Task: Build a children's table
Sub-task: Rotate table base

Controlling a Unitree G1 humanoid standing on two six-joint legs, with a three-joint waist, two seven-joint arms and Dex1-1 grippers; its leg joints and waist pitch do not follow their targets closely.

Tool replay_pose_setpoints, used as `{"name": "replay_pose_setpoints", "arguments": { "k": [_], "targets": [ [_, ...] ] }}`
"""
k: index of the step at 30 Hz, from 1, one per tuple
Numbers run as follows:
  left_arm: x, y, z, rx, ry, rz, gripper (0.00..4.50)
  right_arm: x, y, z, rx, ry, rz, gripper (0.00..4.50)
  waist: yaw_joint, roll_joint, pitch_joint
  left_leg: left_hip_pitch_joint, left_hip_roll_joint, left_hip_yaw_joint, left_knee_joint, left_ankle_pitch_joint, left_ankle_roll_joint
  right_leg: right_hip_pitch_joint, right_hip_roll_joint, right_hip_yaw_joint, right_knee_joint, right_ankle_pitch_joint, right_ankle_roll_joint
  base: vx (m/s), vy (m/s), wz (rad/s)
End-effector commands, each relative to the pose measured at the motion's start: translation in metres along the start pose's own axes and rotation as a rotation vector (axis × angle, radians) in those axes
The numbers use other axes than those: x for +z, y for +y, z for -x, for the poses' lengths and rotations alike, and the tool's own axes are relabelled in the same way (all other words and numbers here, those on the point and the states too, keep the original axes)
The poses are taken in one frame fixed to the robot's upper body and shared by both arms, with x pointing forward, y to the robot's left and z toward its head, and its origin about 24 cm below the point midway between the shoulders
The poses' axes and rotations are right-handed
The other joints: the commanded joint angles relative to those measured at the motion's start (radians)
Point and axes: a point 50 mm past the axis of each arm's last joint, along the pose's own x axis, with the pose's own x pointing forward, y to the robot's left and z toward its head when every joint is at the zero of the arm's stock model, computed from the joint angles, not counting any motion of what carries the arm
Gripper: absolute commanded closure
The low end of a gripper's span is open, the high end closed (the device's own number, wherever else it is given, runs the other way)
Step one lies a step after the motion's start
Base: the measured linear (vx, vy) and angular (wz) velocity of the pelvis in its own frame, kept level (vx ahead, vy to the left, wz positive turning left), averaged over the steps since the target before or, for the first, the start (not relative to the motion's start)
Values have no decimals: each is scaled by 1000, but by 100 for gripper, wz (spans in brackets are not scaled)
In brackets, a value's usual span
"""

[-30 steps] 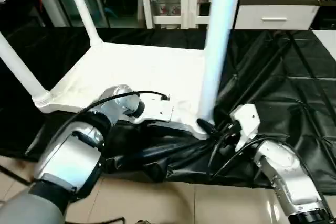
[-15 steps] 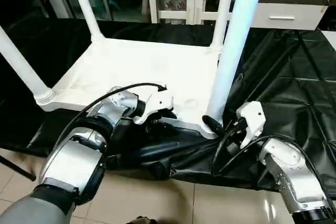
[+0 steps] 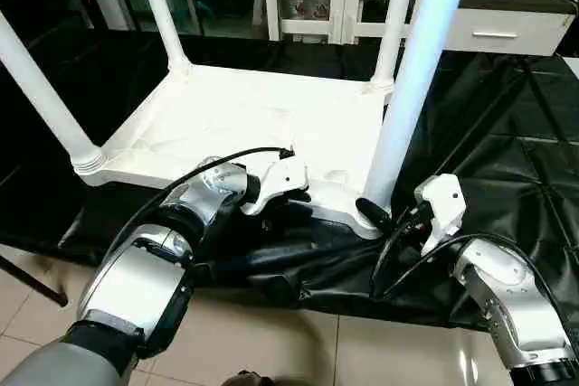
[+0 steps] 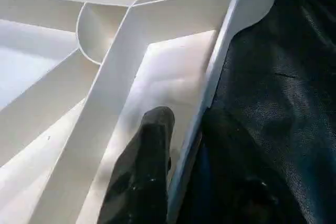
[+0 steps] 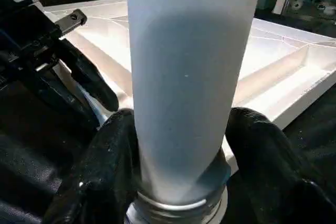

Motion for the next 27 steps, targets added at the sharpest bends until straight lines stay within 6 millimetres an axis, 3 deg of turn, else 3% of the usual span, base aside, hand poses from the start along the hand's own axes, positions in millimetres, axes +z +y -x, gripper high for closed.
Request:
{"name": "replay_pose_setpoints", "arguments": {
  "k": [1,4,5,7,15,16,17,18,19,20,21,22,23,24,27],
  "targets": [
    [-9,-3,2,-32,68,-9,361,2,-2,3,-13,-5,-1,163,2,-14,-77,47,93,-49,-67,-157,133,24,-89,31,-52,268,-289,0,0,0],
    [-9,-2,3,-27,85,-32,375,2,-1,3,-13,-5,-3,163,2,-14,-78,47,95,-50,-66,-159,137,26,-89,30,-50,268,-287,0,0,0],
    [-9,-2,3,-35,98,-48,381,2,-1,3,-13,-5,-3,163,3,-8,-78,47,94,-51,-66,-162,136,25,-90,30,-51,265,-287,0,0,0],
    [-9,-4,1,-62,126,-81,384,2,-1,4,-13,-6,-4,163,2,-13,-77,47,95,-51,-67,-169,132,26,-89,31,-51,260,-287,0,0,0],
    [-15,-13,-8,-148,267,-167,421,5,1,3,-6,-12,-2,163,0,-7,-77,48,95,-51,-67,-171,128,28,-89,31,-53,264,-283,0,0,0],
    [-16,-12,-9,-133,281,-134,421,6,2,3,-6,-20,-3,163,0,-9,-77,48,94,-50,-67,-175,130,28,-89,31,-54,254,-281,0,0,0],
    [-16,-11,-9,-123,287,-111,423,7,2,4,-7,-26,-6,163,0,0,-77,49,94,-50,-68,-187,128,27,-90,32,-57,233,-276,0,0,0],
    [-18,-10,-9,-99,291,-62,427,9,2,5,-12,-38,-14,163,0,-1,-75,50,94,-50,-69,-199,125,26,-90,32,-59,215,-276,0,0,0],
    [-20,-9,-8,-71,296,-7,430,11,2,7,-20,-54,-26,163,0,6,-73,48,92,-51,-72,-226,117,28,-94,33,-63,158,-273,0,0,0],
    [-20,-9,-8,-71,296,-7,432,11,2,7,-20,-54,-26,163,-2,1,-69,50,92,-49,-76,-260,103,27,-93,35,-73,88,-267,0,0,0],
    [-21,-8,-8,-54,292,36,433,13,1,8,-31,-72,-43,163,-2,6,-69,50,91,-51,-77,-271,95,29,-94,36,-74,58,-264,0,0,0],
    [-21,-7,-7,-38,272,92,433,17,0,12,-42,-111,-88,163,-5,1,-66,52,91,-50,-83,-297,81,28,-91,38,-80,4,-261,0,0,0],
    [-22,-6,-5,-29,256,129,433,21,1,16,-42,-142,-123,163,-6,1,-68,53,92,-51,-84,-300,79,29,-92,40,-80,-16,-259,0,0,0],
    [-23,-6,-4,-15,241,157,433,24,2,22,-32,-165,-157,163,-8,-9,-67,51,93,-52,-86,-296,83,28,-91,40,-82,-19,-256,0,0,0],
    [-25,-5,-2,0,214,208,433,24,3,30,-16,-157,-176,163,-15,-4,-70,48,92,-53,-86,-269,97,26,-89,38,-80,14,-249,0,0,0]
  ]
}}
